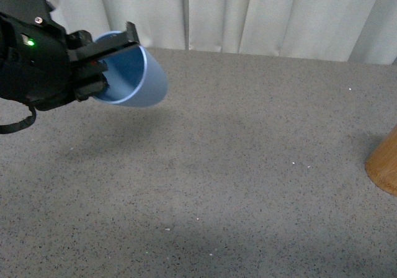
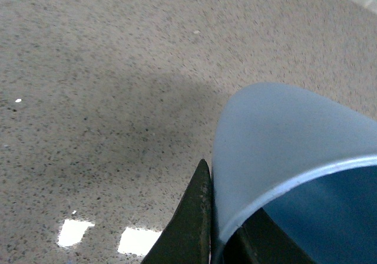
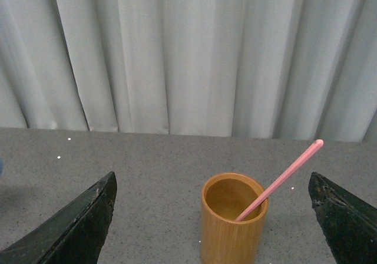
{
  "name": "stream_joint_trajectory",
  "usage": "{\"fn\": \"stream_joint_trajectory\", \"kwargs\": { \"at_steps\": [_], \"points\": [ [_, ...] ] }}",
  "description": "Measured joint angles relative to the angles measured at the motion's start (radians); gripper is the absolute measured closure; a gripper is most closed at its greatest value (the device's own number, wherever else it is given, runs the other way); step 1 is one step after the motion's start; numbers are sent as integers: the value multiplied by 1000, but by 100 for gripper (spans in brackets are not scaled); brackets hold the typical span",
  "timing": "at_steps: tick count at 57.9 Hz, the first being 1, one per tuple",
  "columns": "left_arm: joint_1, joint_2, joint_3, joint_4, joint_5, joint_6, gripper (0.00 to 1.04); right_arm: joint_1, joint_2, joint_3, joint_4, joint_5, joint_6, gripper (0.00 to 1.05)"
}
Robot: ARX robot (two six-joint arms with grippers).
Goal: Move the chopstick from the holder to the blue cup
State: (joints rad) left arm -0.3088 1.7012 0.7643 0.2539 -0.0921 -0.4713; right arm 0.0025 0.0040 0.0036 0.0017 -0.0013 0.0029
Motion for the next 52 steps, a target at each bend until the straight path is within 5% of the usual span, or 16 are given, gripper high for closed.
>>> {"fn": "stream_joint_trajectory", "kwargs": {
  "at_steps": [52],
  "points": [
    [-163, 109, 58, -123, 18, 157, 101, 0, 0, 0, 0, 0, 0, 10]
  ]
}}
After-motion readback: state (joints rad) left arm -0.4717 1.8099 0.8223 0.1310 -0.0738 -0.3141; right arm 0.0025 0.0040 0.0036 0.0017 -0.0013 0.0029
